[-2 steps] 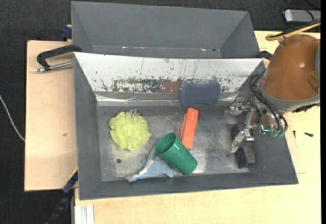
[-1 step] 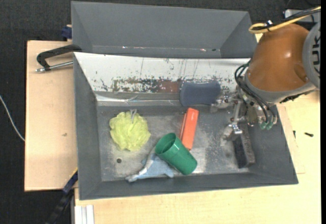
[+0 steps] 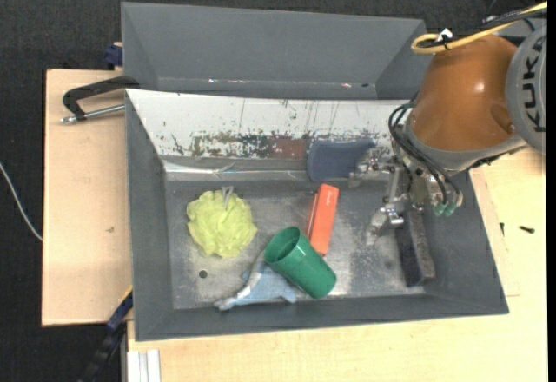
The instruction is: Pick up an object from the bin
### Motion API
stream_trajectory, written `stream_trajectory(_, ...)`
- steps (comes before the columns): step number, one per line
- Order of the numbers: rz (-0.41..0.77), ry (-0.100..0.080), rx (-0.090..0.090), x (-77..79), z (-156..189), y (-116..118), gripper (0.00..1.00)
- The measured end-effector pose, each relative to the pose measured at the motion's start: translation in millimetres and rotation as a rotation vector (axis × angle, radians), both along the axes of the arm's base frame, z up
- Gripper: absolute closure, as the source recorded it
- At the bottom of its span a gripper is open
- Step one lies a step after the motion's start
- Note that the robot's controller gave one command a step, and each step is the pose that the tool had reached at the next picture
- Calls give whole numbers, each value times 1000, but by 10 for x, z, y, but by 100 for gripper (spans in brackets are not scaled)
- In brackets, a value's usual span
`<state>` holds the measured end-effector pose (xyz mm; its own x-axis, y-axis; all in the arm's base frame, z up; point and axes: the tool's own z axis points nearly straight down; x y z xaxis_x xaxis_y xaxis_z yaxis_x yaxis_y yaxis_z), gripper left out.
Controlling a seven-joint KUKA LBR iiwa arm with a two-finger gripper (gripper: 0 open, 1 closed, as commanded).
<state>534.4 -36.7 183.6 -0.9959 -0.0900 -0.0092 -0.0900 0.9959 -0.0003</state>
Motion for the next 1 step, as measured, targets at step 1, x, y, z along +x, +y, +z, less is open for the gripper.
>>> stream_trajectory(1,73,0,0,-40,-524,-396,0)
